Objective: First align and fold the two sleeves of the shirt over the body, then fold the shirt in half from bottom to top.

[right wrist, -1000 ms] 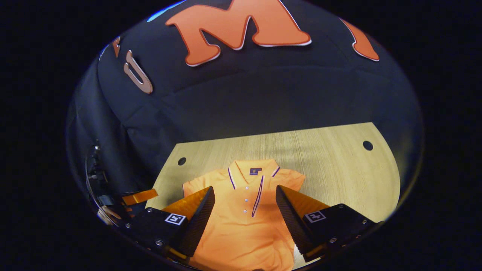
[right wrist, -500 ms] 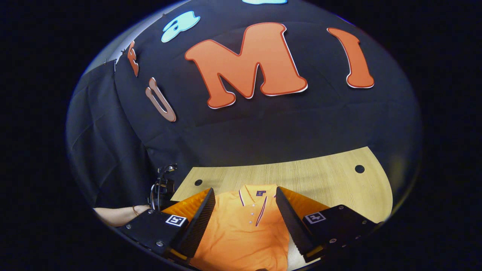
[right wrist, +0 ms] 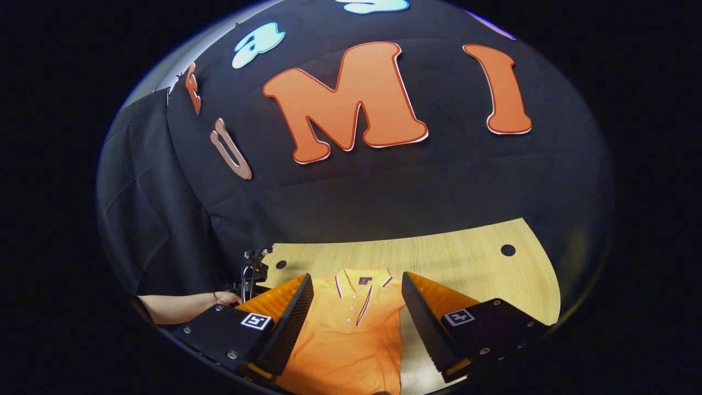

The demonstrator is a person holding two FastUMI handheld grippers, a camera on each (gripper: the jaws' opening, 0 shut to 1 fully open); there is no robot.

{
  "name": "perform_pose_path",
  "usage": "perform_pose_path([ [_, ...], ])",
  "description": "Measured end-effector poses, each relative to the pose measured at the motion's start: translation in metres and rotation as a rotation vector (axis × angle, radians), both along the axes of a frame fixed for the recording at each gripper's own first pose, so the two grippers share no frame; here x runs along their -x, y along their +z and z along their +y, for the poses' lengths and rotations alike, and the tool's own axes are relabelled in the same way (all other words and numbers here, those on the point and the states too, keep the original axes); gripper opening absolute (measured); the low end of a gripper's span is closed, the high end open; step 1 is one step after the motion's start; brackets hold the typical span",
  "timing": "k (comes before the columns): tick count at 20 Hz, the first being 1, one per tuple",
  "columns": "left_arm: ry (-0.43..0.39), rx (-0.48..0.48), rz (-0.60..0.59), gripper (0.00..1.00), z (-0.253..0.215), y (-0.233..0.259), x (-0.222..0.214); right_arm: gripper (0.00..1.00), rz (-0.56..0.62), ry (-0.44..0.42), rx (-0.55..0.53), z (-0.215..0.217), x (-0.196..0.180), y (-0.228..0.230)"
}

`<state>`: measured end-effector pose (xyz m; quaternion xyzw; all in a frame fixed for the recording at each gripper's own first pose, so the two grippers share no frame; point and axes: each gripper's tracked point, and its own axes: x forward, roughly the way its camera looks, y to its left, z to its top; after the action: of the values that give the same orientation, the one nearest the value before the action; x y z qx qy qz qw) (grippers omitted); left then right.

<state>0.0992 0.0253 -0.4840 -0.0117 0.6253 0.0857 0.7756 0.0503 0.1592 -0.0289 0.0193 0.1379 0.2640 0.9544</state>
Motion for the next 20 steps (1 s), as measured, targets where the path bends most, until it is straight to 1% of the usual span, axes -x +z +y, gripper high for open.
perform_pose_path([
  [1, -0.013, -0.006, -0.014, 0.98, 0.001, -0.002, -0.003, 0.98, 0.009, 0.002, -0.007, -0.002, -0.001, -0.002],
  [2, -0.033, -0.014, -0.004, 0.94, 0.001, -0.003, -0.004, 0.98, 0.016, -0.005, -0.008, -0.005, -0.004, -0.004],
  [4, -0.048, -0.010, 0.009, 0.90, -0.006, -0.002, -0.003, 0.98, 0.025, -0.014, -0.009, -0.011, -0.008, -0.009],
  [5, -0.047, -0.010, 0.003, 0.78, -0.011, -0.004, -0.003, 0.98, 0.031, -0.016, -0.012, -0.011, -0.008, -0.011],
  [6, -0.045, -0.011, 0.003, 0.71, -0.015, -0.005, -0.003, 0.98, 0.037, -0.012, -0.020, -0.011, -0.009, -0.012],
  [7, -0.058, -0.006, 0.002, 0.60, -0.020, -0.005, -0.004, 0.98, 0.043, -0.011, -0.023, -0.012, -0.009, -0.013],
  [8, -0.070, 0.000, 0.001, 0.53, -0.024, -0.003, -0.004, 0.98, 0.046, -0.013, -0.019, -0.014, -0.009, -0.014],
  [10, -0.082, -0.029, 0.026, 0.07, -0.027, -0.004, -0.003, 0.98, 0.044, -0.023, -0.014, -0.019, -0.012, -0.016],
  [11, -0.105, -0.028, 0.015, 0.03, -0.030, -0.004, -0.006, 0.98, 0.043, -0.024, -0.015, -0.021, -0.012, -0.016],
  [14, -0.196, -0.034, -0.006, 0.01, -0.037, -0.007, -0.014, 0.98, 0.041, -0.027, -0.023, -0.025, -0.011, -0.017],
  [17, -0.215, -0.048, -0.023, 0.01, -0.034, 0.001, -0.019, 0.98, 0.039, -0.039, -0.001, -0.031, -0.011, -0.020],
  [20, -0.242, -0.044, -0.060, 0.01, -0.039, 0.021, -0.024, 0.98, 0.023, -0.035, -0.010, -0.033, -0.008, -0.014],
])
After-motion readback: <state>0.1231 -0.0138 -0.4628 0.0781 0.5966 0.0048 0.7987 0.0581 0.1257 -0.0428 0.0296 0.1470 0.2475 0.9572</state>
